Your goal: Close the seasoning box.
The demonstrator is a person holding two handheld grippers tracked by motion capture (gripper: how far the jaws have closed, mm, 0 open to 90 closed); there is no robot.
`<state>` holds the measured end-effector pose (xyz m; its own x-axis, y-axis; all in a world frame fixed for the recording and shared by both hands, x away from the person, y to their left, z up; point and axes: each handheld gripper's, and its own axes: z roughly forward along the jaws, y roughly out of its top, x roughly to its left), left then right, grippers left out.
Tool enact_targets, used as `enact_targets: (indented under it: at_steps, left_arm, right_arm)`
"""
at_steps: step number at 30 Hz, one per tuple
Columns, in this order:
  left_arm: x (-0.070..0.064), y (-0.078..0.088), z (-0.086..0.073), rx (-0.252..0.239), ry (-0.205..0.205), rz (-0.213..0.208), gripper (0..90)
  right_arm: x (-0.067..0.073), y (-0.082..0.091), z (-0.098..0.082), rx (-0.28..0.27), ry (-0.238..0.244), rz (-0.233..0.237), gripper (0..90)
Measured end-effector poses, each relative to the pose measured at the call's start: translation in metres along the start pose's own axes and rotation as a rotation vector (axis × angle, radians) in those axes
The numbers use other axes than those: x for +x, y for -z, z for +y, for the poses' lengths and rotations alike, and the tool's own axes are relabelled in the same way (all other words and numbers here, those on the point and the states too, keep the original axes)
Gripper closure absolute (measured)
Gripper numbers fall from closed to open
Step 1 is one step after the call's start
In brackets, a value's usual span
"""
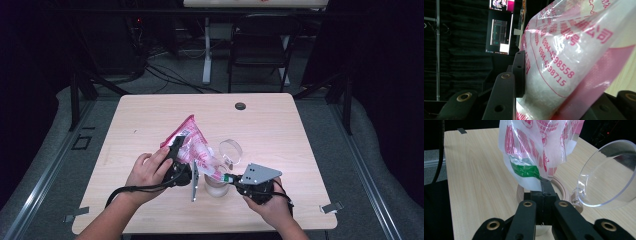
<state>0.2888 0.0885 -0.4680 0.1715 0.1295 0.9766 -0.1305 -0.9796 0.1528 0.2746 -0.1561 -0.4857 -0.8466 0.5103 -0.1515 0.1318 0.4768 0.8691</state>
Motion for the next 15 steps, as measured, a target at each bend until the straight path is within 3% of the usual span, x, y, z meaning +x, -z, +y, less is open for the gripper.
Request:
enact_targets:
  at_steps: [15]
  left_arm:
    - [0.0022,0.0001,0.0008,0.0,-0.002,0.003,68.9]
  right_arm:
    - [-0.0002,-0.0002,0.0002,-0.002,-0.001,0.002,90.0]
